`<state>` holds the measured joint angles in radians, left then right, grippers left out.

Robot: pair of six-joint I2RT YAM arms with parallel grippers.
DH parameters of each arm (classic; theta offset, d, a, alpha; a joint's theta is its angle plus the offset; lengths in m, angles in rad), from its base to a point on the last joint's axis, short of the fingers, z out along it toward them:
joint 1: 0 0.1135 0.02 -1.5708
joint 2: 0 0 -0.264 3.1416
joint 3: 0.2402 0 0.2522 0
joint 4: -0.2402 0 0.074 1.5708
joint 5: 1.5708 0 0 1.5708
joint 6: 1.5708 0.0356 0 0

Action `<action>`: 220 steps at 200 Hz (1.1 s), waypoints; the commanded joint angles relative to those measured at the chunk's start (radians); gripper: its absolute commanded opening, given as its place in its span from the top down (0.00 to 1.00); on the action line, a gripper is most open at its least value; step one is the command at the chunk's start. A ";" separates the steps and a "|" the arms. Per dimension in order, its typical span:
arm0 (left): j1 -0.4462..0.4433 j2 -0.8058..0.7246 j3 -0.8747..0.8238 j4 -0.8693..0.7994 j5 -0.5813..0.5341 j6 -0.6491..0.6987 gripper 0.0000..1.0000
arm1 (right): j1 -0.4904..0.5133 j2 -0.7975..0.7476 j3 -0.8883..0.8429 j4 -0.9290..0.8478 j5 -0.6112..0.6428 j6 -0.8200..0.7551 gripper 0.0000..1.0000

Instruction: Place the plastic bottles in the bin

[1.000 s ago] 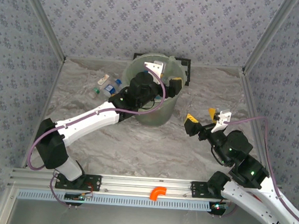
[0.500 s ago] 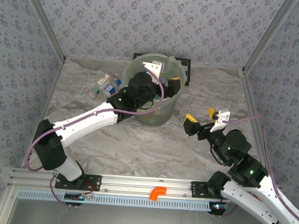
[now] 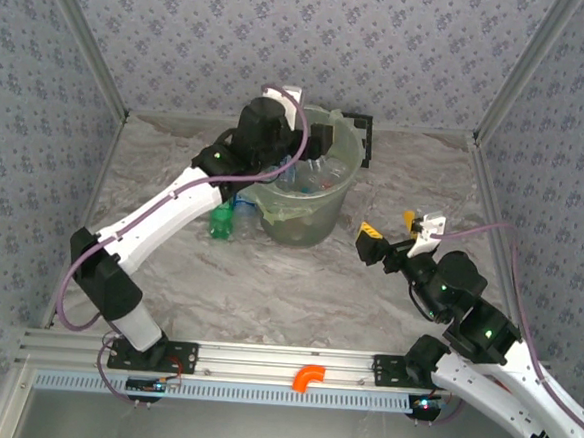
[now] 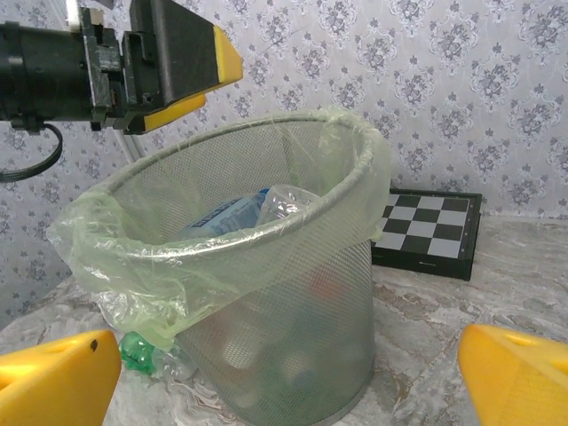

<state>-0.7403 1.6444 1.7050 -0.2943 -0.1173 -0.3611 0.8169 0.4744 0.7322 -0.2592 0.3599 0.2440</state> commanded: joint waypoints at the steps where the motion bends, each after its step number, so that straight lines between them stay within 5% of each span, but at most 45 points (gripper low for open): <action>1: 0.013 0.067 0.107 -0.218 0.104 0.076 0.12 | 0.008 0.000 0.034 0.006 0.018 0.009 0.01; 30: 0.016 0.151 0.237 -0.372 0.182 0.160 0.13 | 0.008 0.000 0.033 0.006 0.016 0.006 0.00; 101: 0.017 0.264 0.428 -0.608 0.154 0.270 0.16 | 0.009 -0.003 0.037 -0.002 0.018 0.008 0.01; 177: 0.018 0.183 0.364 -0.593 0.163 0.276 0.16 | 0.011 0.004 0.033 0.017 0.012 0.006 0.01; 220: 0.016 0.255 0.488 -0.576 0.192 0.231 0.15 | 0.011 0.004 0.038 0.008 0.010 0.009 0.01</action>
<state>-0.7258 1.8866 2.0846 -0.8806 0.0414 -0.1059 0.8227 0.4778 0.7341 -0.2588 0.3599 0.2440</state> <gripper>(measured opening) 0.853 0.994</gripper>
